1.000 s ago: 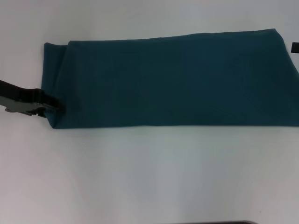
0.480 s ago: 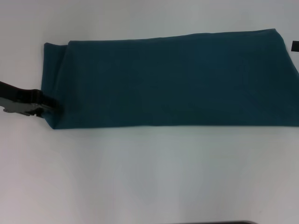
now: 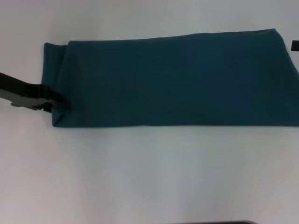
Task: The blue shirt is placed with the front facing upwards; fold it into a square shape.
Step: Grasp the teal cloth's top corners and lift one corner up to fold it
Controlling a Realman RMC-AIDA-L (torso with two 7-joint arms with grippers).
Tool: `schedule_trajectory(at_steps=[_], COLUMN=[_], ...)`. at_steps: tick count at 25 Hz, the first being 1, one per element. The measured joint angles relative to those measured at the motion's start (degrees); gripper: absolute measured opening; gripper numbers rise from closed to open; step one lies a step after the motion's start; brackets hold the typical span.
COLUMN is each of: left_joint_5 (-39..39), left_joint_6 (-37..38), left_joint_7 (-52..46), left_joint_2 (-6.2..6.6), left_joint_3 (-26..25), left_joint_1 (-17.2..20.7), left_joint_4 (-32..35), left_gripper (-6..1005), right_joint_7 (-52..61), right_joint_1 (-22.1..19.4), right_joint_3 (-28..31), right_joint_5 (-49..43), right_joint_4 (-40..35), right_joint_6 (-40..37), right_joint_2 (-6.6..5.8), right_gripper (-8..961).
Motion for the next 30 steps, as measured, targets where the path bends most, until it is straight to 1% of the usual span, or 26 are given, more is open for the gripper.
schedule_trajectory(at_steps=[9, 16, 24, 30], left_joint_5=[0.31, 0.31, -0.08, -0.12], left_joint_6=[-1.11, -1.43, -1.34, -1.45], left_joint_7=[0.09, 0.09, 0.09, 0.09], left_joint_2=[0.32, 0.34, -0.19, -0.24], left_joint_3=[-0.01, 0.07, 1.55, 1.91], left_joint_1=[1.3, 1.29, 0.37, 0.27], left_joint_4=[0.01, -0.04, -0.08, -0.08], left_gripper=[543, 530, 514, 502], right_joint_7=[0.01, 0.01, 0.02, 0.01], right_joint_1=[0.11, 0.18, -0.02, -0.05], right_joint_3=[0.0, 0.0, 0.0, 0.0], right_joint_5=[0.0, 0.0, 0.03, 0.08], right_joint_4=[0.0, 0.0, 0.0, 0.0], right_joint_6=[0.0, 0.0, 0.0, 0.0], right_joint_2=[0.0, 0.0, 0.0, 0.0], right_gripper=[884, 885, 885, 884])
